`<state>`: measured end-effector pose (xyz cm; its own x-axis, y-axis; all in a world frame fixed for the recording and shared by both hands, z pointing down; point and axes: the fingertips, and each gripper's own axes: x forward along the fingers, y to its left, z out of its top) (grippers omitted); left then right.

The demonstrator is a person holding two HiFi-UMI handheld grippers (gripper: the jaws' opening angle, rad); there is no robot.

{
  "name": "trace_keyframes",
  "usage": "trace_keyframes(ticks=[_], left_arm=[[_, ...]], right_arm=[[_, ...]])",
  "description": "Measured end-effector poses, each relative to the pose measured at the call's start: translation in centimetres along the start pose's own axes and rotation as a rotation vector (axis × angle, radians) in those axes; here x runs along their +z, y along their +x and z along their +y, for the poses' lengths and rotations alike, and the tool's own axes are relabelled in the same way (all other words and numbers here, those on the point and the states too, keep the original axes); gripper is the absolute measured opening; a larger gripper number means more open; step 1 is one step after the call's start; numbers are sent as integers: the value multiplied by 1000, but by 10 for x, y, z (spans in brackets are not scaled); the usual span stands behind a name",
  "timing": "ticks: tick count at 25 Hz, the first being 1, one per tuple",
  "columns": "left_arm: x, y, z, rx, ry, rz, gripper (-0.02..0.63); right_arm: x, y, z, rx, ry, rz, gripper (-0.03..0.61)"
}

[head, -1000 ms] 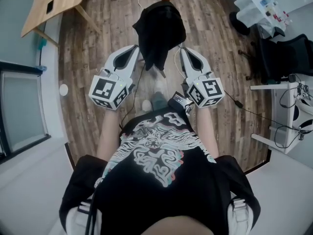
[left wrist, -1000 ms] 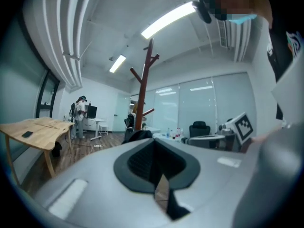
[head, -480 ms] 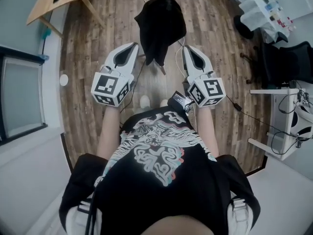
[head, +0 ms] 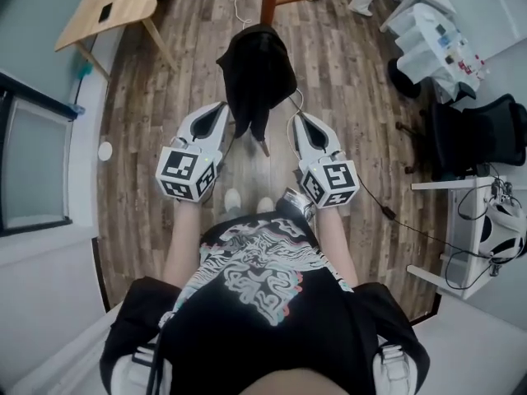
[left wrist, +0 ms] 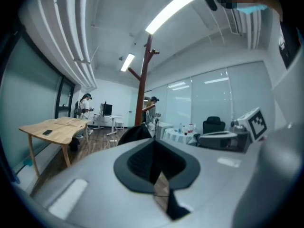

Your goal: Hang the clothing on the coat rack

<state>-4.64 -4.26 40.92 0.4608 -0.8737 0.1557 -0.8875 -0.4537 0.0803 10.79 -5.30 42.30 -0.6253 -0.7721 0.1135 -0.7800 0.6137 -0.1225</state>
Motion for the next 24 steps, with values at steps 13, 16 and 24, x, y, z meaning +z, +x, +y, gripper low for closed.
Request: trace_keyframes(ticks=[13,16,24], left_arm=[[1,1,-2,41,20,-4,-11],[2,5,-7,29,9,-19,-11],[4,11,-16,37,11,-15,-11]], right_arm=[[2,0,-5,24,5,-5,-2],[4,-2,-6,33,-1,-7,-2],[5,-9,-16,33,3,-8,-2]])
